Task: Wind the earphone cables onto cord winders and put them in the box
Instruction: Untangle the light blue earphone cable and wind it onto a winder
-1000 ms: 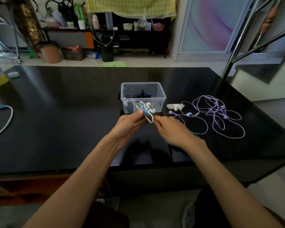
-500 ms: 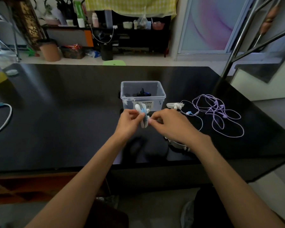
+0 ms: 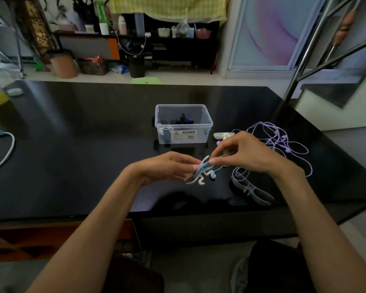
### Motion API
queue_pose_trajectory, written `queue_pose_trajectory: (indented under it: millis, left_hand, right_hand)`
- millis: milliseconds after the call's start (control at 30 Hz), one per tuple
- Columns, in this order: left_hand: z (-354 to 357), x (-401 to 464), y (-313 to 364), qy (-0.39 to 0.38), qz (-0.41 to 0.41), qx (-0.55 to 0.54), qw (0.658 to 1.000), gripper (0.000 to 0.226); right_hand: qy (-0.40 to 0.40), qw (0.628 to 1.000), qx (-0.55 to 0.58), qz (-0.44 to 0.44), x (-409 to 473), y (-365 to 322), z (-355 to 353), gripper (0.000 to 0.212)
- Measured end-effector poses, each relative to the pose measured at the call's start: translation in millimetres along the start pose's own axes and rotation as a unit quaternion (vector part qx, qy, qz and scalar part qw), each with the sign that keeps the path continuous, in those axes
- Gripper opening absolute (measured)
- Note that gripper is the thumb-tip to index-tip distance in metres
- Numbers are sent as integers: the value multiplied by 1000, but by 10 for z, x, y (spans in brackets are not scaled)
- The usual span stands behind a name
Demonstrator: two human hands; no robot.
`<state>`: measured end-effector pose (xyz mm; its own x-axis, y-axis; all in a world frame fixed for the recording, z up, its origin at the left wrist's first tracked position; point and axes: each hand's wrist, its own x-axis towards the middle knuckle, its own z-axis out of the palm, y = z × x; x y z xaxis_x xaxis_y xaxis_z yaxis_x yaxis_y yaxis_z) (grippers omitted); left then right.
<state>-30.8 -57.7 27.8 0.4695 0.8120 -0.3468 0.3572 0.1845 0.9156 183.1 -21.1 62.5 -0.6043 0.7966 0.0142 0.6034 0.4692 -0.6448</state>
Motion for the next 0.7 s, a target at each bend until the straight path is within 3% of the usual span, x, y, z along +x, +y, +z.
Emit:
queue_pose_trajectory:
  millis: [133, 300, 400, 533, 700]
  left_hand:
    - [-30, -31, -14, -45, -14, 21, 999, 28]
    - [-27, -65, 16, -48, 60, -57, 995, 35]
    - [-42, -21, 5, -11, 89, -124, 988, 35]
    - [-28, 70, -38, 66, 87, -163, 981, 32]
    - [65, 180, -74, 154, 98, -184, 966, 29]
  right_hand:
    - [-35, 999, 32, 20, -12, 78, -42, 24]
    - [-48, 984, 167, 37, -42, 119, -22, 25]
    - [9, 983, 175, 52, 22, 166, 61, 13]
    - [89, 985, 140, 55, 188, 245, 262, 14]
    - [183, 981, 9, 71, 298, 238, 444, 15]
